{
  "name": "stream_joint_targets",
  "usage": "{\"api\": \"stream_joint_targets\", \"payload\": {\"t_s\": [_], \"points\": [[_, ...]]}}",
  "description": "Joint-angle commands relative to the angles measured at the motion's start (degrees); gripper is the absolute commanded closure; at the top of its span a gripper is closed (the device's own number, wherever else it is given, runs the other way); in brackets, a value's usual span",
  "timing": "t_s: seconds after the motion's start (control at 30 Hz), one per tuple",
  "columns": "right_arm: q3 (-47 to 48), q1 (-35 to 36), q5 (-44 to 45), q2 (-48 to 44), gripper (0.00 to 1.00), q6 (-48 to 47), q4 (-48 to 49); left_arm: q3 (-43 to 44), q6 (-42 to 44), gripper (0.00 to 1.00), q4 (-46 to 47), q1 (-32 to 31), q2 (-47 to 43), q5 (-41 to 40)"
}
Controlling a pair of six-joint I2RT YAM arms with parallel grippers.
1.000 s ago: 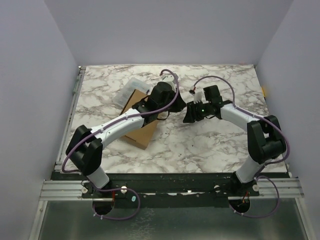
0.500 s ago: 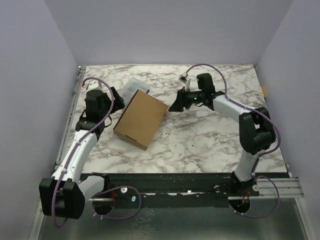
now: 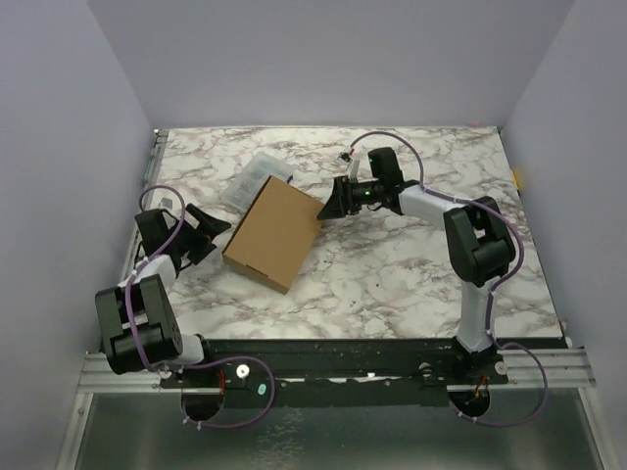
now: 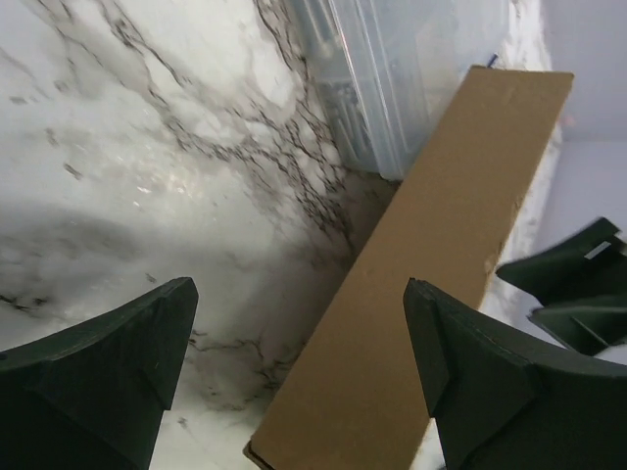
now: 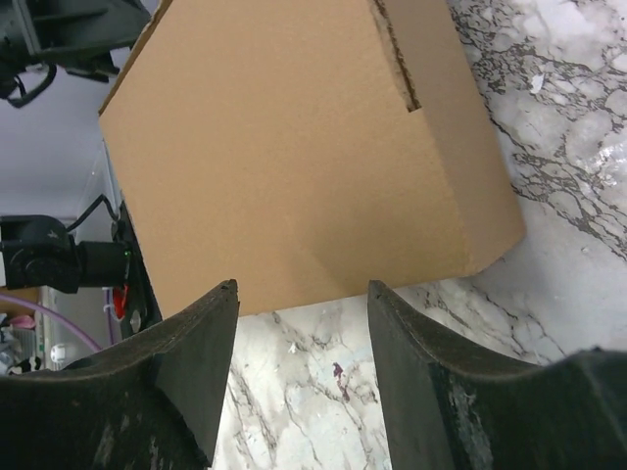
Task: Fold the paper box
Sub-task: Adjust the paper box at the center of the board.
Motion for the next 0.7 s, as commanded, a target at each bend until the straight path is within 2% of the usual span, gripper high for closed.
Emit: {"api": "stream_joint_targets", "payload": {"t_s": [0.0, 0.23, 0.4, 0.47, 0.67], "points": [[2.23, -0.14, 0.21, 2.91, 0.42, 0.89, -0.4, -5.19, -11.29, 0.05, 18.37, 0.2, 2.09, 14.04], [2.37, -0.13, 0.32, 4.86, 0.42, 0.46, -2.93, -8.72, -20.3, 0.03, 30.0, 0.2, 0.52, 17.94], [3.14, -0.1, 0.24, 5.86, 0.42, -0.36, -4.14, -11.91, -30.16, 0.03, 43.1, -0.55, 0.31, 20.68], [3.12, -0.13, 0.24, 5.89, 0.43, -0.57, -4.37, -12.61, -33.75, 0.03, 46.82, -2.3, 0.07, 20.77], [2.67, -0.15, 2.3, 5.47, 0.42, -1.9, -5.88, -12.31, -35.41, 0.04, 48.59, -11.36, -0.17, 17.53]]}}
